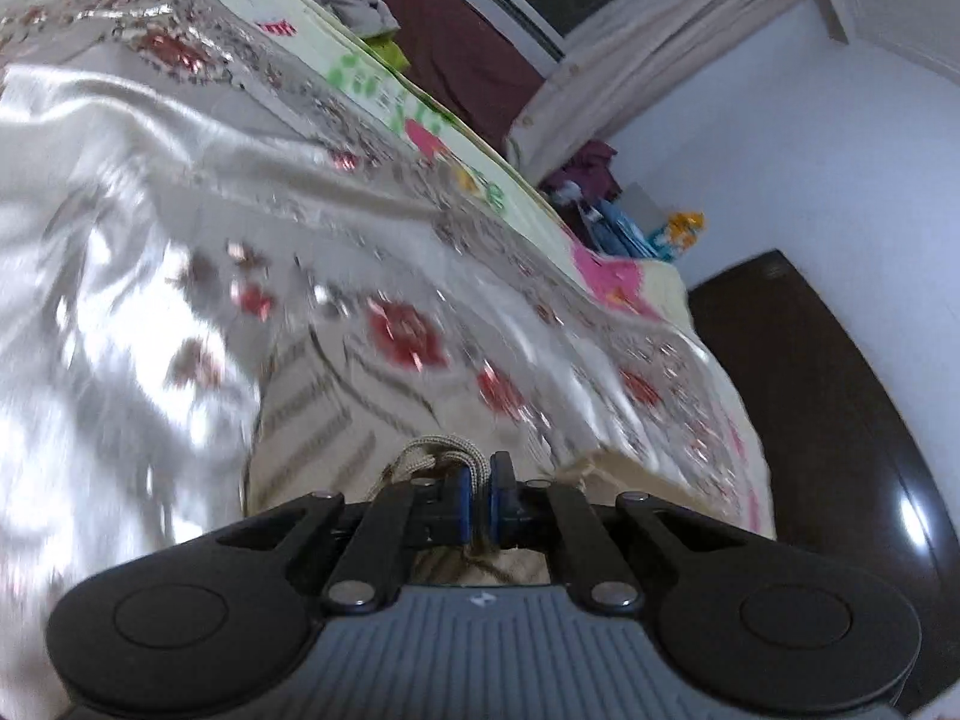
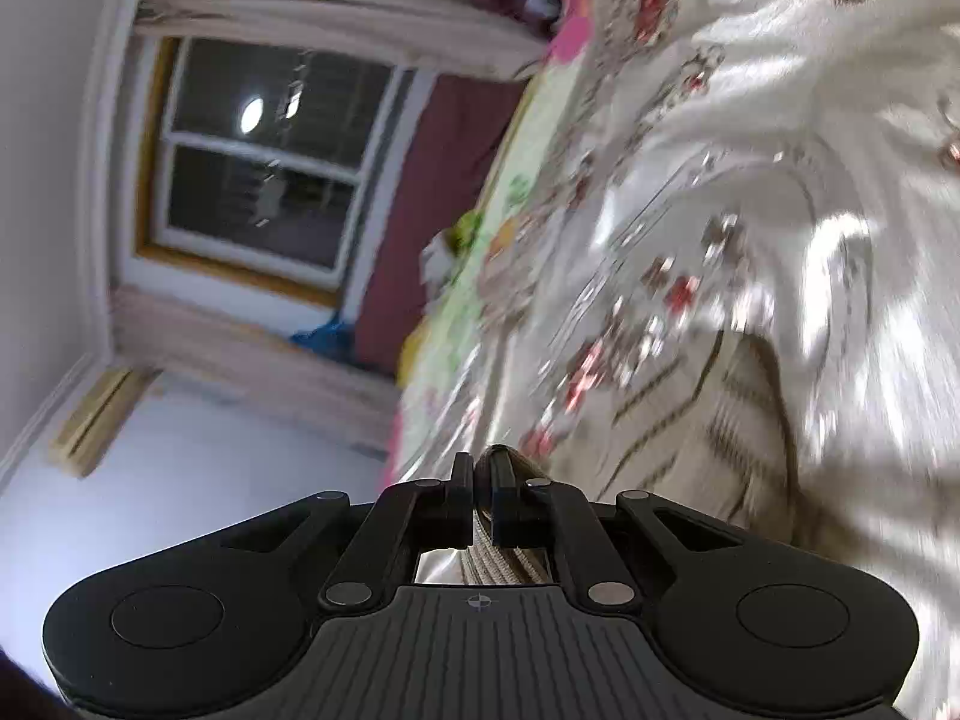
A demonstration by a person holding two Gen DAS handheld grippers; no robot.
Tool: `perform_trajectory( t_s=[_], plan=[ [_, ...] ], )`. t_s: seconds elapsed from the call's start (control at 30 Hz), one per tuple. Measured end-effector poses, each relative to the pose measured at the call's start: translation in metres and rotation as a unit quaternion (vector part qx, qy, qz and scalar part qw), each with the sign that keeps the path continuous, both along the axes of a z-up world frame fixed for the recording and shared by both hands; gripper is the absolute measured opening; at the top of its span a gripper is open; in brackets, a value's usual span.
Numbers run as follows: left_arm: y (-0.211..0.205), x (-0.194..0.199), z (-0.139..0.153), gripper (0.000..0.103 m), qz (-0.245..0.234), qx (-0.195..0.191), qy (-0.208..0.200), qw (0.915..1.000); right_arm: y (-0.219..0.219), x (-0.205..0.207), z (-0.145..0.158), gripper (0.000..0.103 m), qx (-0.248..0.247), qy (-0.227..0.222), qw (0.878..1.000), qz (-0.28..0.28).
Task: Fold small clothes
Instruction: 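Lift the hem with both tools and fold it over toward the collar, then open the left tool to release the folded hem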
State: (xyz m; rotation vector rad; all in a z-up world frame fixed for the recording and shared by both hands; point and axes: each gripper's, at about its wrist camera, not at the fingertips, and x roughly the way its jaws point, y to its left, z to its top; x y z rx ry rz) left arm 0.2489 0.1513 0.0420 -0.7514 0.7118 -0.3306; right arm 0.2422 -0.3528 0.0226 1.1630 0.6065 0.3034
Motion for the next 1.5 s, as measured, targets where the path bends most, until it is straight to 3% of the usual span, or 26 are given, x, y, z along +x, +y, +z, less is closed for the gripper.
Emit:
perform_trajectory(
  t_s=[0.13,0.3,0.4,0.5,0.8,0.87,0.93,1.07,1.27,1.37,1.5],
  plan=[
    [0.004,0.039,-0.024,0.011,0.032,0.021,0.027,0.9989,0.006,0.041,-0.026,0.005,-0.027,0.048,0.998,-0.02],
    [0.013,0.053,-0.055,0.011,0.06,0.049,0.067,0.9947,0.007,0.06,-0.049,0.004,-0.044,0.081,0.995,-0.035],
    [0.016,0.053,-0.066,0.011,0.067,0.045,0.088,0.9928,0.005,0.06,-0.05,0.007,-0.029,0.078,0.997,-0.007],
    [0.017,0.051,-0.062,0.011,0.071,0.039,0.083,0.9933,0.006,0.048,-0.044,0.007,-0.029,0.067,0.997,0.008],
    [0.007,0.038,-0.023,0.026,0.09,0.08,0.037,0.9921,-0.004,0.015,-0.054,0.007,0.093,0.069,0.993,0.018],
    [0.007,0.037,-0.019,0.039,0.099,0.095,0.031,0.9901,-0.004,0.01,-0.057,0.007,0.121,0.068,0.99,0.021],
    [0.009,0.039,-0.018,0.046,0.105,0.1,0.032,0.989,-0.004,0.006,-0.058,0.007,0.135,0.066,0.988,0.026],
    [0.015,0.038,-0.022,0.047,0.115,0.102,0.04,0.9873,0.001,0.0,-0.067,0.007,0.199,0.063,0.977,0.04],
    [0.001,0.02,-0.028,0.047,0.084,0.129,0.037,0.9874,0.017,-0.016,-0.071,0.007,0.269,0.03,0.961,0.049],
    [-0.005,0.007,-0.028,0.047,0.07,0.129,0.028,0.9888,0.026,-0.027,-0.07,0.006,0.309,-0.001,0.949,0.062],
    [-0.014,-0.012,-0.027,0.047,0.052,0.133,0.011,0.9896,0.036,-0.038,-0.058,0.006,0.324,-0.053,0.94,0.09]
  ],
)
